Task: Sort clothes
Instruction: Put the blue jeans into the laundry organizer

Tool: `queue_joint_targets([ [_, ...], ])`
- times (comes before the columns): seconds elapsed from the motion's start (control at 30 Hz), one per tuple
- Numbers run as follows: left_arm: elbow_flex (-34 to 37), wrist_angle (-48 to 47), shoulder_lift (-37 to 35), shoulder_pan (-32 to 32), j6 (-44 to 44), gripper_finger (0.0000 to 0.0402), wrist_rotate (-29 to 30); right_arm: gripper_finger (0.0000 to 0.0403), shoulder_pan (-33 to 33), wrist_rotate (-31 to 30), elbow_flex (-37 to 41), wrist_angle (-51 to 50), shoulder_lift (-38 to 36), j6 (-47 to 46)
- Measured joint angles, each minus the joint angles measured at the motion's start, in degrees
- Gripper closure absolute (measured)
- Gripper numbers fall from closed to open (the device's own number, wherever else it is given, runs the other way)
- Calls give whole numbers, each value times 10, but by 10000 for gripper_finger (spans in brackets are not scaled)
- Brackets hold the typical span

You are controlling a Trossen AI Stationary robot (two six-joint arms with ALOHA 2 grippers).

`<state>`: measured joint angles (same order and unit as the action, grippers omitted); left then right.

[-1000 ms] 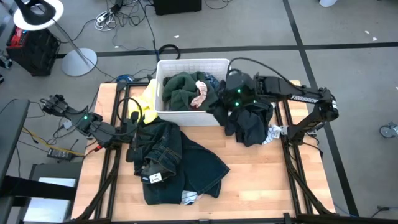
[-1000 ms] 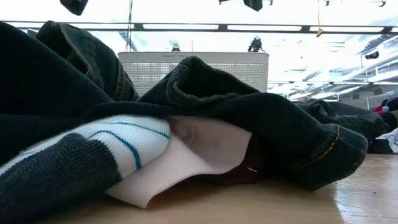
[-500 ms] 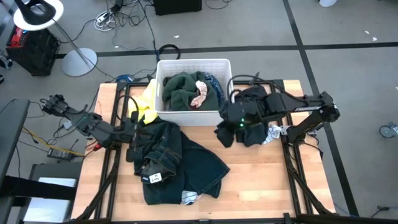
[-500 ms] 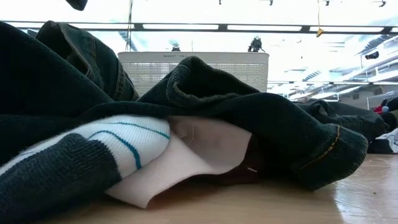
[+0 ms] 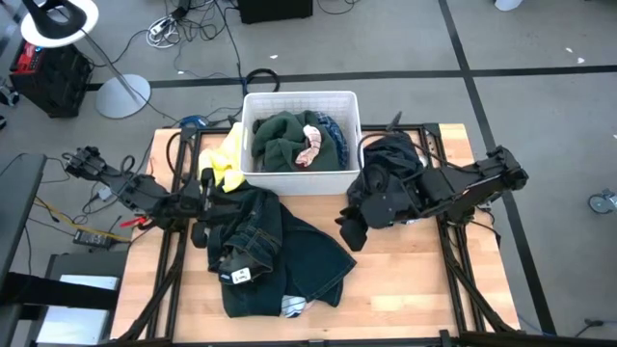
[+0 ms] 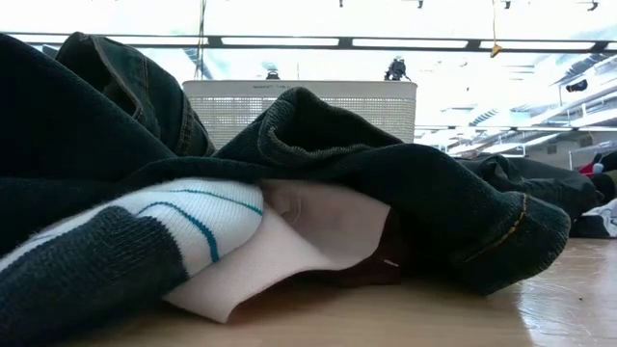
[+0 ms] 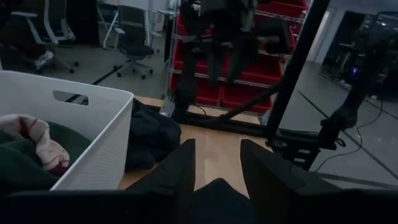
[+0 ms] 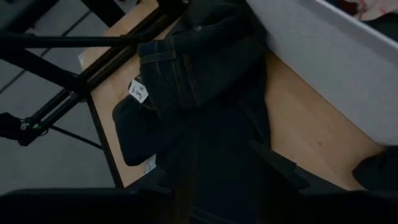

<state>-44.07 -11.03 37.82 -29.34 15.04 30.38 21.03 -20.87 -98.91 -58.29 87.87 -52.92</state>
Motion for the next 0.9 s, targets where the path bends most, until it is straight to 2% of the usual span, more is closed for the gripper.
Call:
queue_joint_targets([
  [0.5, -1, -54, 0, 0, 7, 269, -1, 270, 3, 9, 0, 42, 37, 0],
  [0.9, -1, -180, 4, 0, 31, 269, -79, 270, 3, 15, 0, 59, 40, 0],
])
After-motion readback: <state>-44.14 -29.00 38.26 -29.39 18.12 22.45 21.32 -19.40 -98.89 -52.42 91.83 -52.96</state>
